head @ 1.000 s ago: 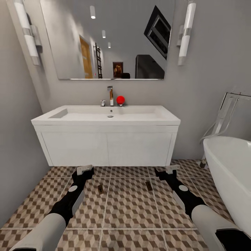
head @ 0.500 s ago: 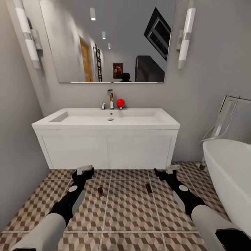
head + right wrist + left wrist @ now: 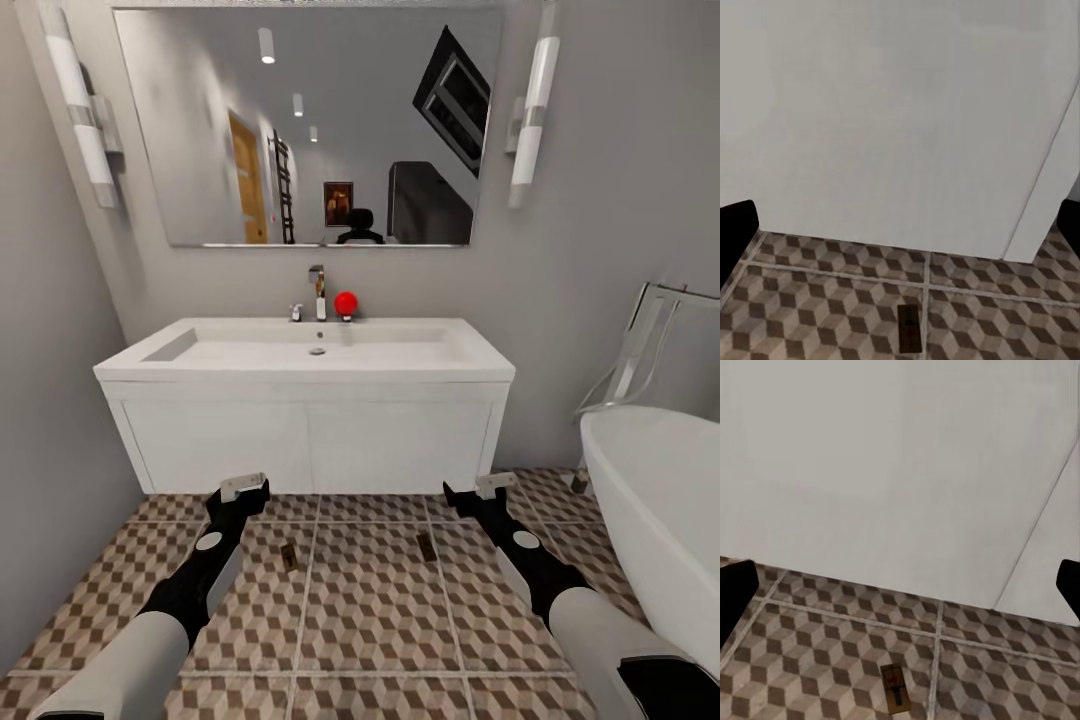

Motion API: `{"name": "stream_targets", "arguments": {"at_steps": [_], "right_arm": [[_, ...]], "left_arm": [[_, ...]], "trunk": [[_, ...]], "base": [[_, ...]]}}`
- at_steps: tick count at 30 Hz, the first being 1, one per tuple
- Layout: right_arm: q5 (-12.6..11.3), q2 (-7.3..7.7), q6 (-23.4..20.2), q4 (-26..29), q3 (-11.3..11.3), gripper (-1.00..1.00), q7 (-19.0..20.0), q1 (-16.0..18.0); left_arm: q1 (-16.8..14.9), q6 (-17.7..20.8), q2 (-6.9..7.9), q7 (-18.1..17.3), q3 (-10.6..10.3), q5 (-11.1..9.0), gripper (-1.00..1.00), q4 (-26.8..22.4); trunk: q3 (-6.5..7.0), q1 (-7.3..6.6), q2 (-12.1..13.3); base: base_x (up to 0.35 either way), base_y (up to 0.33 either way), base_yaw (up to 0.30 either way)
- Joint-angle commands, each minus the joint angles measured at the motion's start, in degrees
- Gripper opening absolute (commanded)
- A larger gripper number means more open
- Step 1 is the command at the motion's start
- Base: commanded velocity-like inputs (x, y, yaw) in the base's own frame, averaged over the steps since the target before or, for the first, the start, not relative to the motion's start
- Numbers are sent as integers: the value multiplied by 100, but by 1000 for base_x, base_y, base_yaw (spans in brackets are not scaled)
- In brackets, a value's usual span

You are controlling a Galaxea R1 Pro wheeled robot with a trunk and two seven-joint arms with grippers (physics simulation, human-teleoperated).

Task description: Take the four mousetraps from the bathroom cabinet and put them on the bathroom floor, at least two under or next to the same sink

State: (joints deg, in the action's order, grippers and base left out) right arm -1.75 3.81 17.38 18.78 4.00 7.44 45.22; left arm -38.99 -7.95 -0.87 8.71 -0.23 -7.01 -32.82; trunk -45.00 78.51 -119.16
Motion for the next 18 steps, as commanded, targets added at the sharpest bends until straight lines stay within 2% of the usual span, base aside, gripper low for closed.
{"name": "stream_targets", "arguments": {"at_steps": [1, 18], "right_arm": [[-19, 6, 20, -6, 40, 100, -6, 4], [-19, 6, 20, -11, 40, 100, -6, 4]], "left_arm": [[-3, -22, -1, 7, -3, -55, 100, 3], [-3, -22, -1, 8, -2, -55, 100, 3]], "trunk": [[13, -23, 39], [318, -397, 721]], "base": [[0, 0, 0], [0, 0, 0]]}}
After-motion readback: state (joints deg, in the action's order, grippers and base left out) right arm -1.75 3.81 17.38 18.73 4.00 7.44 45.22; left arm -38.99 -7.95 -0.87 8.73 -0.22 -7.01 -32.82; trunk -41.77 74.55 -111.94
